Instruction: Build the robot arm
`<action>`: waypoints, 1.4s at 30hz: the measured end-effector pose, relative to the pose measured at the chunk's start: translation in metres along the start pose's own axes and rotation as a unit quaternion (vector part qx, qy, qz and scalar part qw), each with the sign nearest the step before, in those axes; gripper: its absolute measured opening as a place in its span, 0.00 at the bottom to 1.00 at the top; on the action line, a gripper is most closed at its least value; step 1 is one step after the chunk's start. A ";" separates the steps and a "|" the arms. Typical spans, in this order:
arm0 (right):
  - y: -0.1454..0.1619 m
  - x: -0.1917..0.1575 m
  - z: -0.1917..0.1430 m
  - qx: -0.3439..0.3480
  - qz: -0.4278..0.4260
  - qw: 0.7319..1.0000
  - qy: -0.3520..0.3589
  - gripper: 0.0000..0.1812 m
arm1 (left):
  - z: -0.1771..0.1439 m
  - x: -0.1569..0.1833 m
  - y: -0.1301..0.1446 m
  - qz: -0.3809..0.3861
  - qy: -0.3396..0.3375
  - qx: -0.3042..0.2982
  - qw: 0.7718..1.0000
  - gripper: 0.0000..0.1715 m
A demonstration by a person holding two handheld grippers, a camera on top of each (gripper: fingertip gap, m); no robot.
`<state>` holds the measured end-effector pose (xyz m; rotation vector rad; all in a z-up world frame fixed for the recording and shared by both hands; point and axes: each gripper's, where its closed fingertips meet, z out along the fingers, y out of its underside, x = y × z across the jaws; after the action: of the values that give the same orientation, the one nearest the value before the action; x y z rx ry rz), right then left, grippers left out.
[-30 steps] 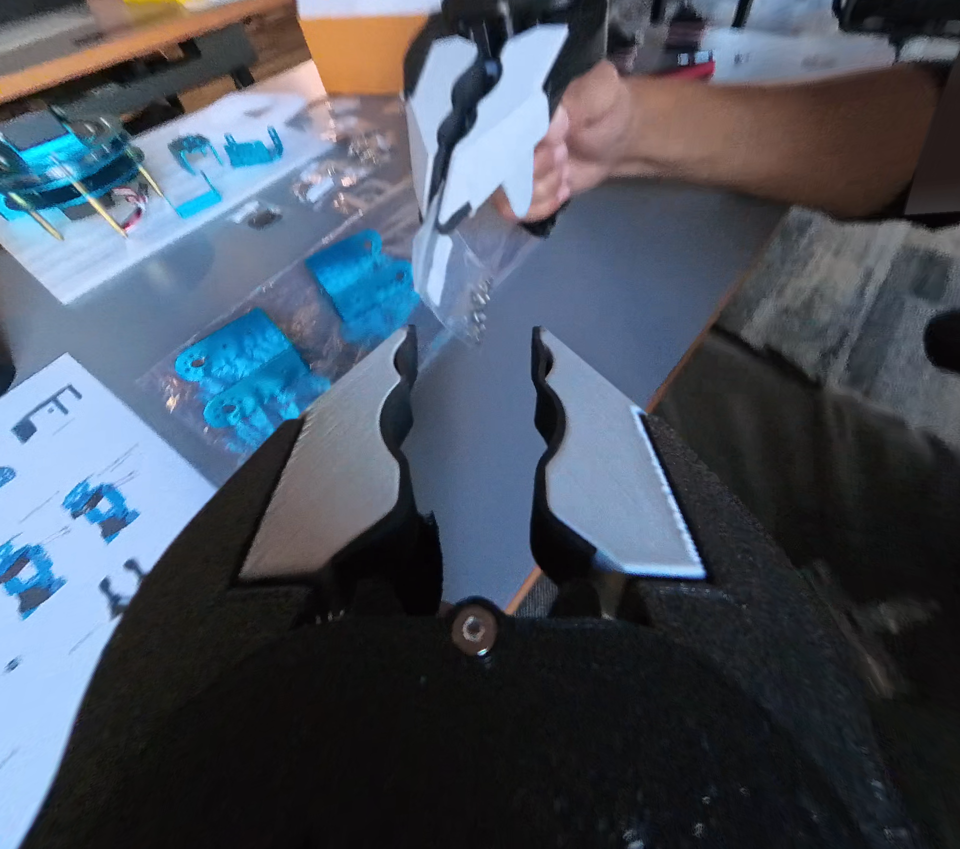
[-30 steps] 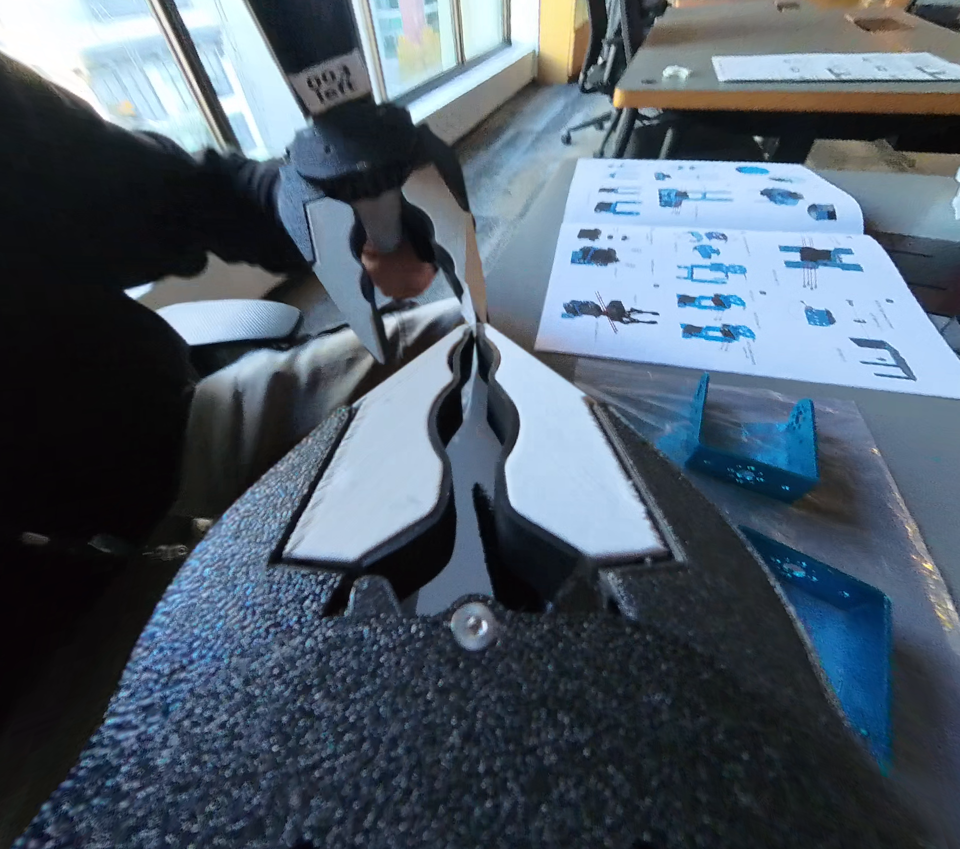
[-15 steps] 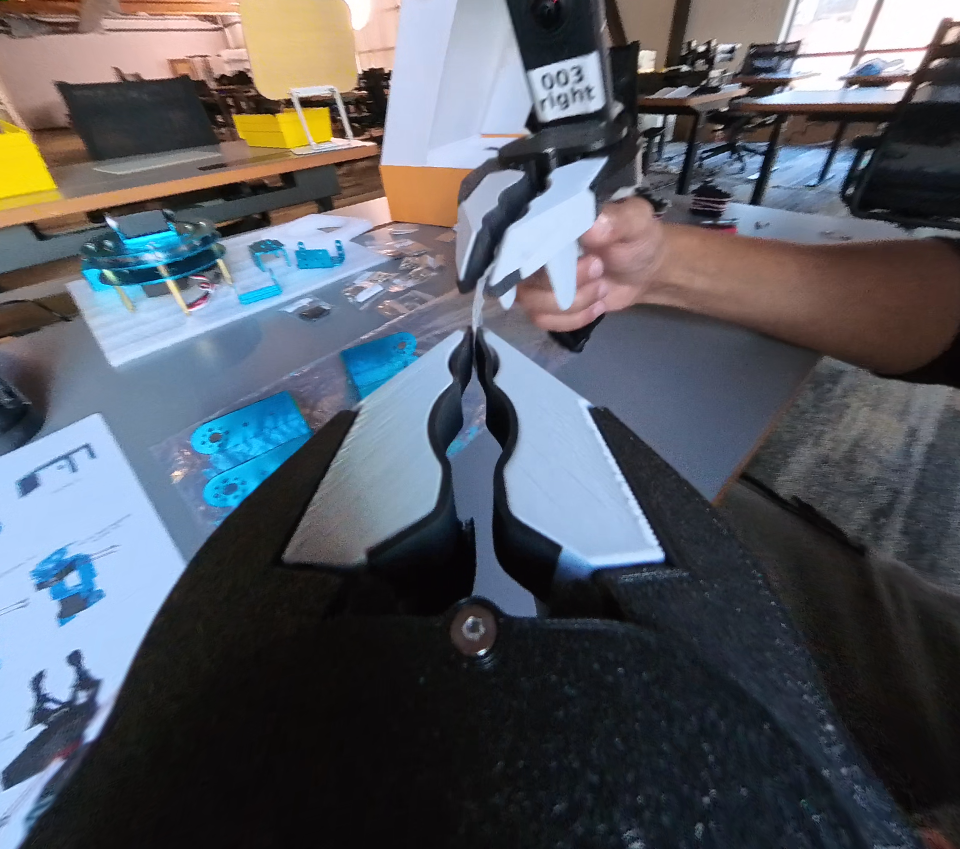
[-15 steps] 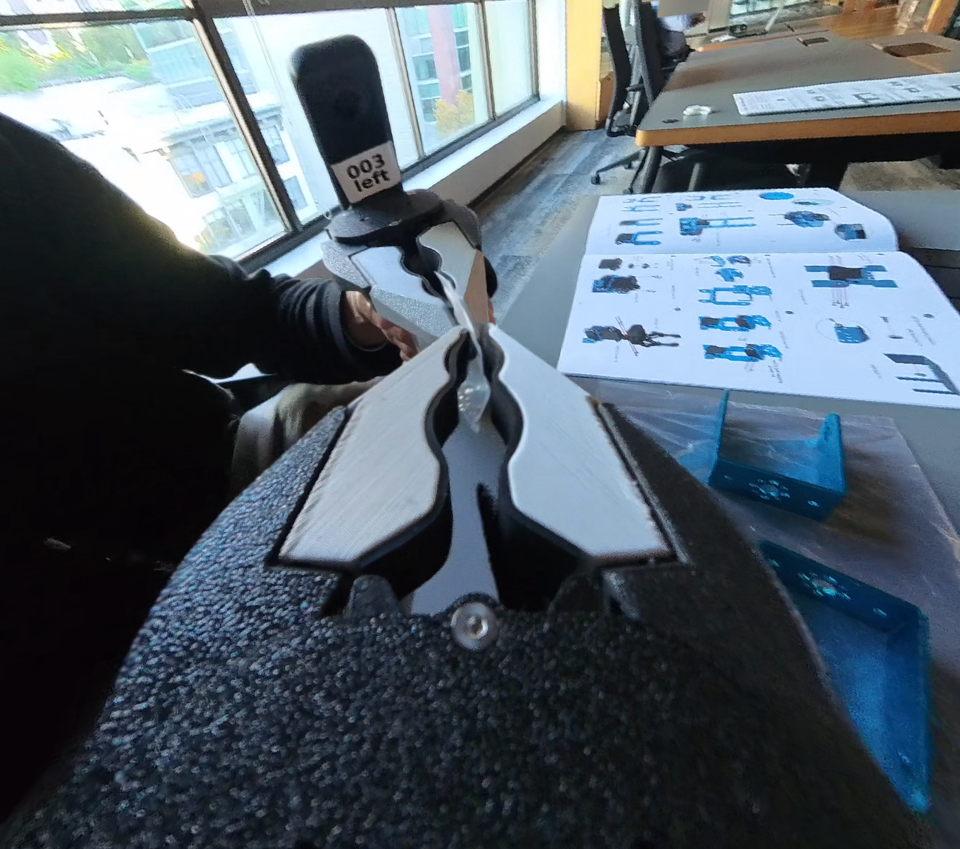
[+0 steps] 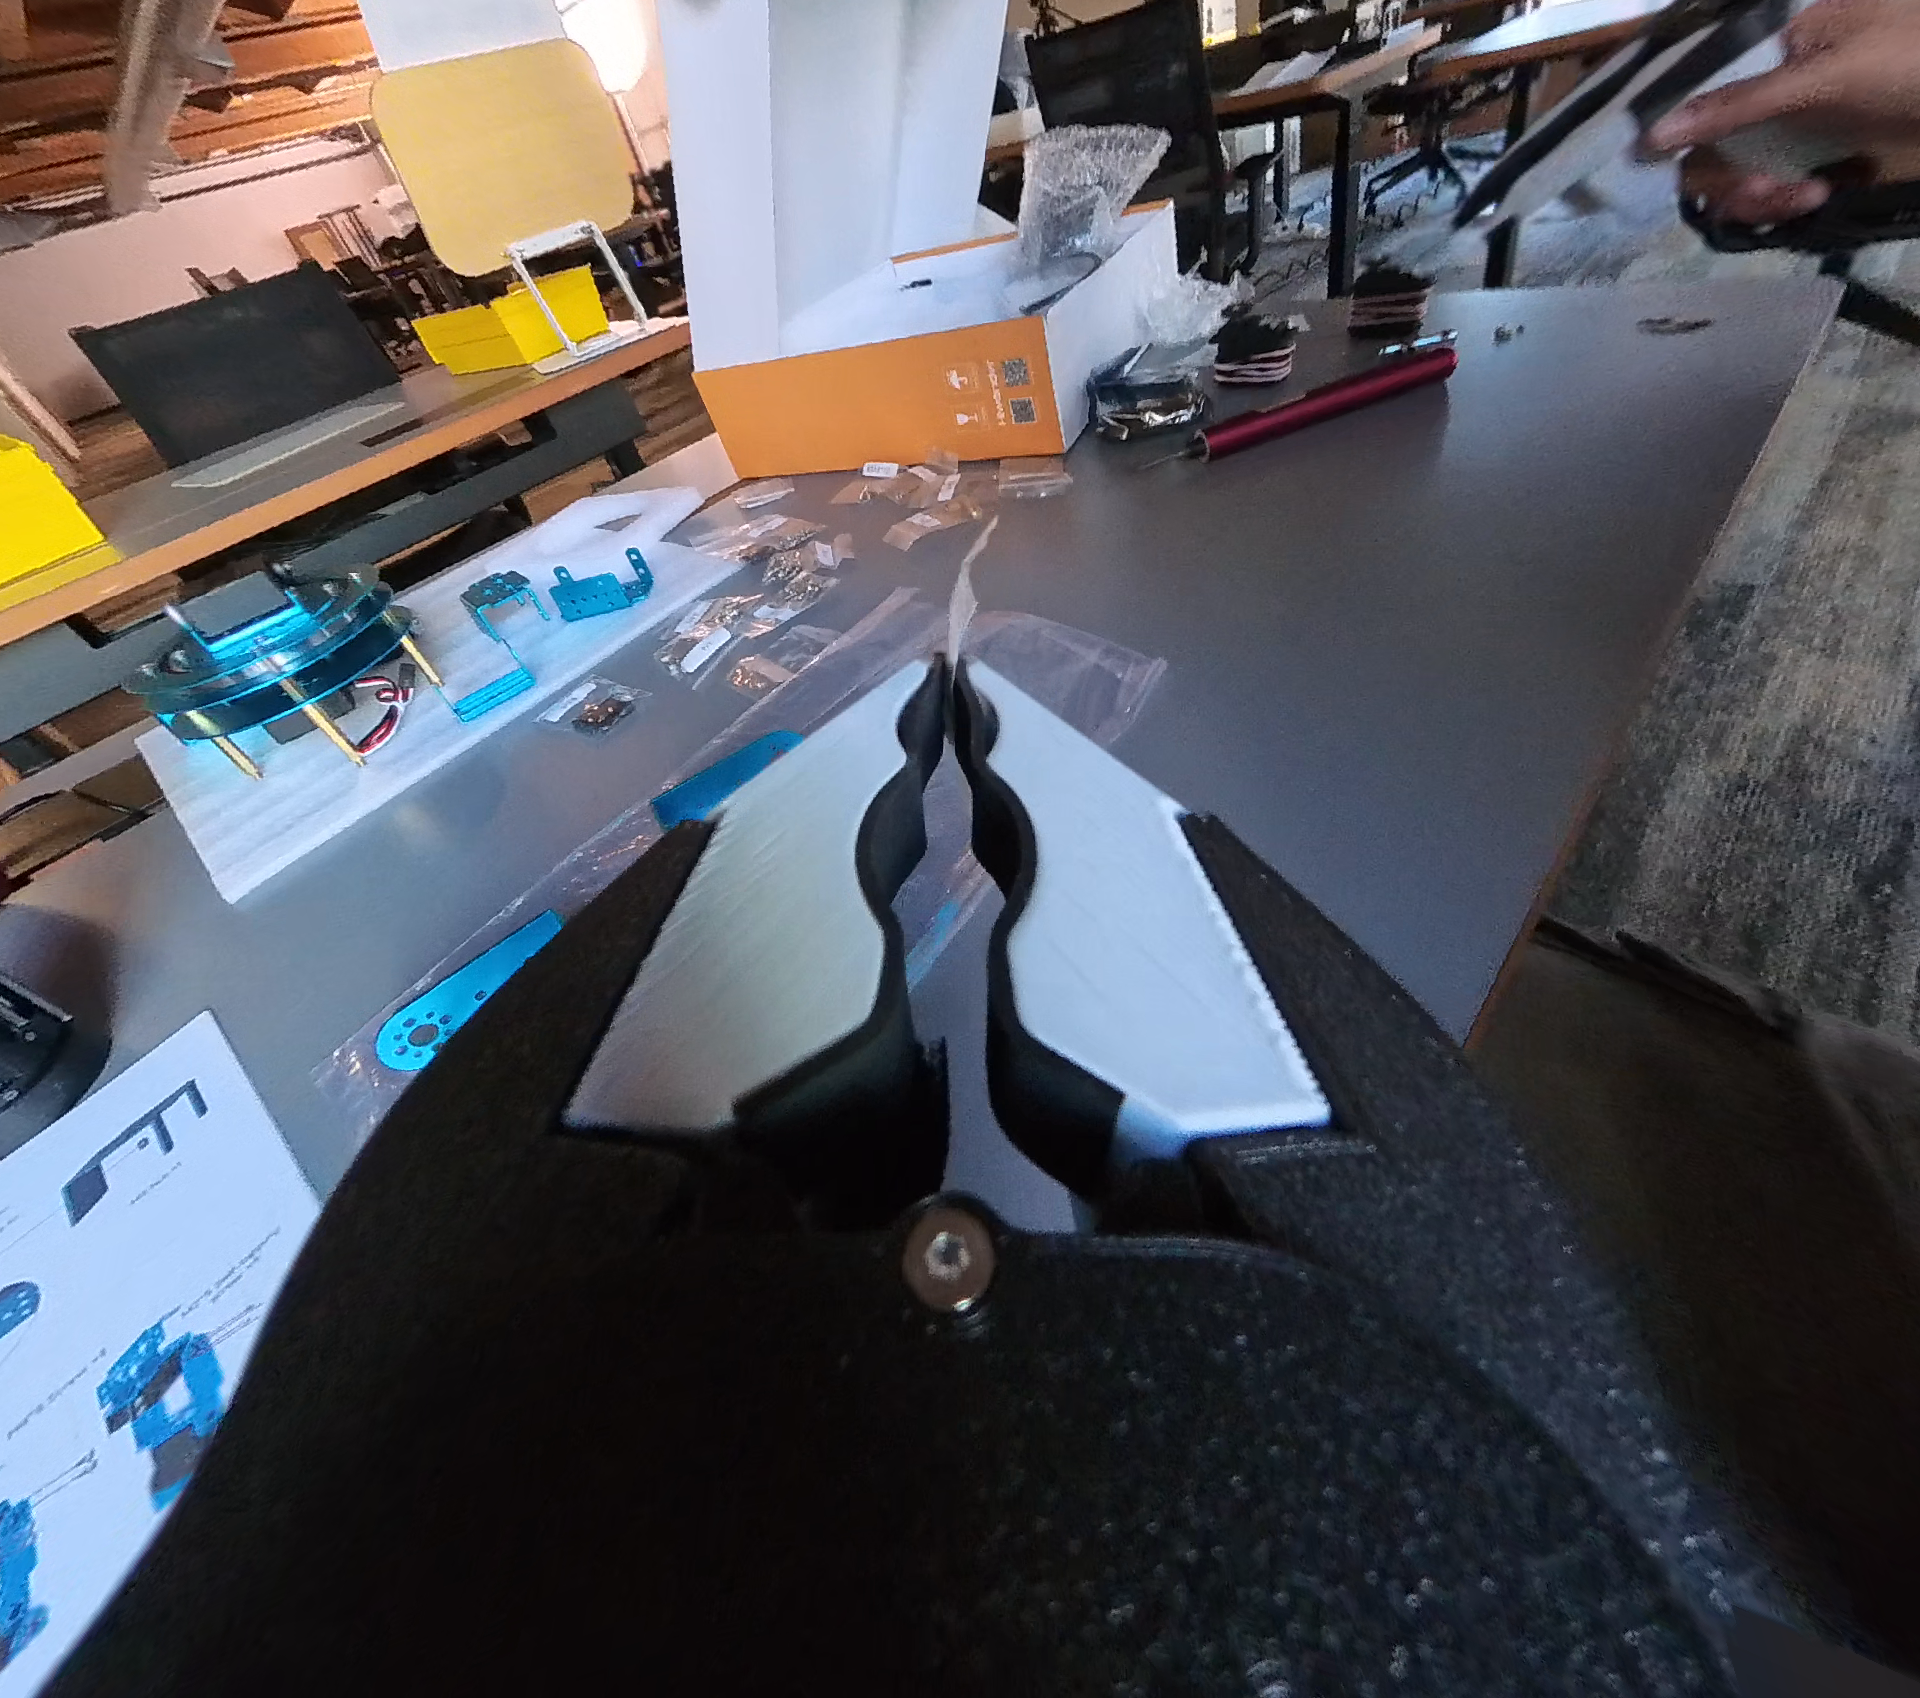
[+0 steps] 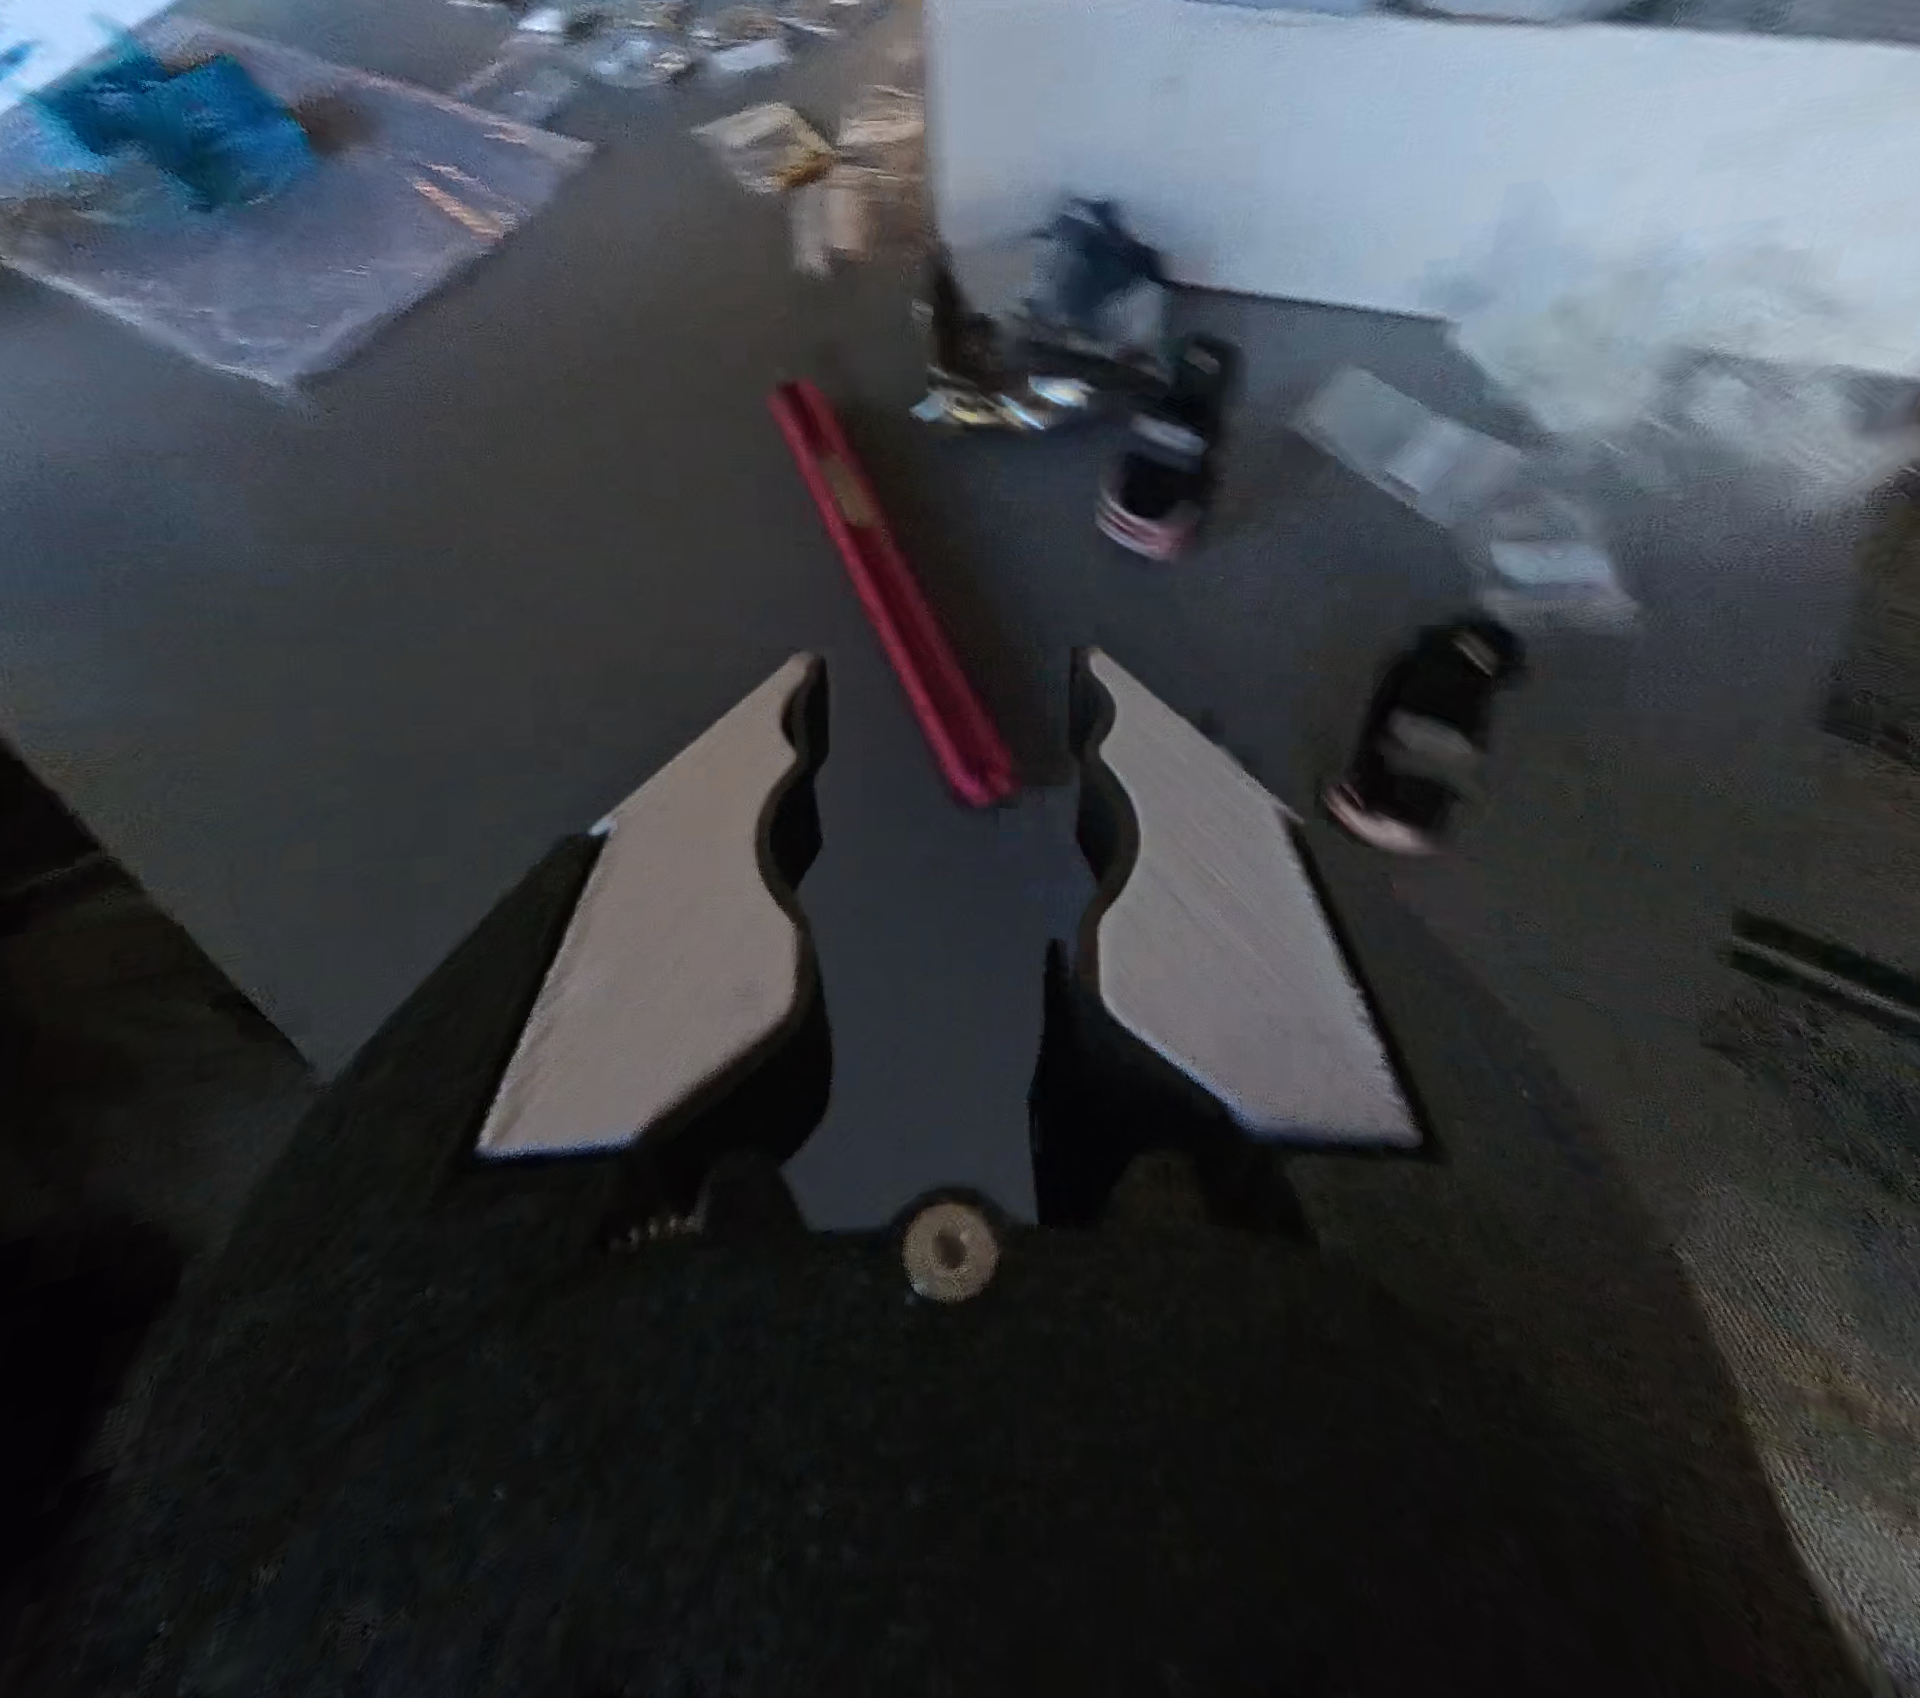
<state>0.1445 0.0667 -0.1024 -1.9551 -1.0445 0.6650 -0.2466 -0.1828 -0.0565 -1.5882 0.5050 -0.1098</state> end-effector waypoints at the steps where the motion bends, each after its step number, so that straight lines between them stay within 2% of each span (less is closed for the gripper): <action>1: 0.012 0.013 -0.012 0.010 0.006 1.000 0.021 0.24 | 0.003 0.000 0.003 0.002 0.002 -0.005 1.000 0.00; 5: 0.042 0.035 -0.026 0.029 0.028 0.999 0.015 0.18 | 0.014 0.006 -0.001 -0.012 0.039 0.013 0.999 0.00; 8: 0.058 0.047 -0.017 -0.029 -0.007 0.999 0.037 0.17 | 0.027 0.021 -0.011 -0.018 0.101 0.031 0.994 0.00; 12: 0.065 0.055 -0.004 -0.106 -0.049 0.991 0.072 0.16 | 0.047 0.018 -0.020 0.003 0.095 0.034 0.995 0.00; 15: 0.042 0.023 0.006 -0.092 -0.031 0.995 -0.015 0.18 | 0.053 0.014 -0.019 0.029 0.075 0.041 0.996 0.00; 17: 0.031 -0.011 0.017 -0.085 -0.021 0.992 -0.092 0.26 | 0.053 0.008 -0.016 0.032 0.058 0.050 0.997 0.00; 19: 0.049 -0.009 0.030 -0.142 -0.068 0.986 -0.051 0.33 | 0.052 0.005 -0.014 0.017 0.058 0.063 0.996 0.00; 21: 0.057 -0.008 0.039 -0.147 -0.115 0.982 -0.025 0.32 | 0.053 0.003 -0.008 -0.004 0.068 0.062 0.996 0.00; 24: 0.050 -0.014 0.053 -0.123 -0.120 0.985 -0.034 0.26 | 0.056 -0.003 0.002 0.024 0.048 0.036 0.998 0.00; 28: 0.005 -0.035 0.074 -0.058 -0.124 0.990 -0.042 0.25 | 0.065 0.005 0.017 0.105 0.038 -0.035 0.993 0.00; 30: -0.004 -0.049 0.091 -0.078 -0.130 0.987 -0.061 0.25 | 0.070 0.011 0.028 0.127 0.051 -0.074 0.988 0.00; 32: -0.003 -0.049 0.106 -0.114 -0.155 0.980 -0.056 0.24 | 0.073 0.014 0.047 0.158 0.057 -0.126 0.978 0.00; 35: 0.017 -0.050 0.117 -0.184 -0.148 0.968 -0.080 0.22 | 0.071 0.021 0.066 0.221 0.059 -0.172 0.958 0.00; 37: 0.017 -0.051 0.118 -0.182 -0.139 0.969 -0.090 0.20 | 0.070 0.033 0.074 0.229 0.079 -0.190 0.951 0.00; 38: 0.017 -0.049 0.118 -0.180 -0.143 0.969 -0.088 0.13 | 0.069 0.039 0.078 0.226 0.091 -0.197 0.949 0.00; 39: 0.019 -0.050 0.118 -0.181 -0.148 0.968 -0.091 0.12 | 0.069 0.042 0.080 0.225 0.094 -0.203 0.948 0.01; 42: 0.019 -0.050 0.117 -0.168 -0.155 0.970 -0.088 0.11 | 0.066 0.050 0.086 0.204 0.102 -0.215 0.950 0.12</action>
<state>0.0398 0.0656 -0.1775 -1.9749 -1.6223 0.5181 -0.1993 -0.1406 -0.1570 -1.8673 1.0653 0.1639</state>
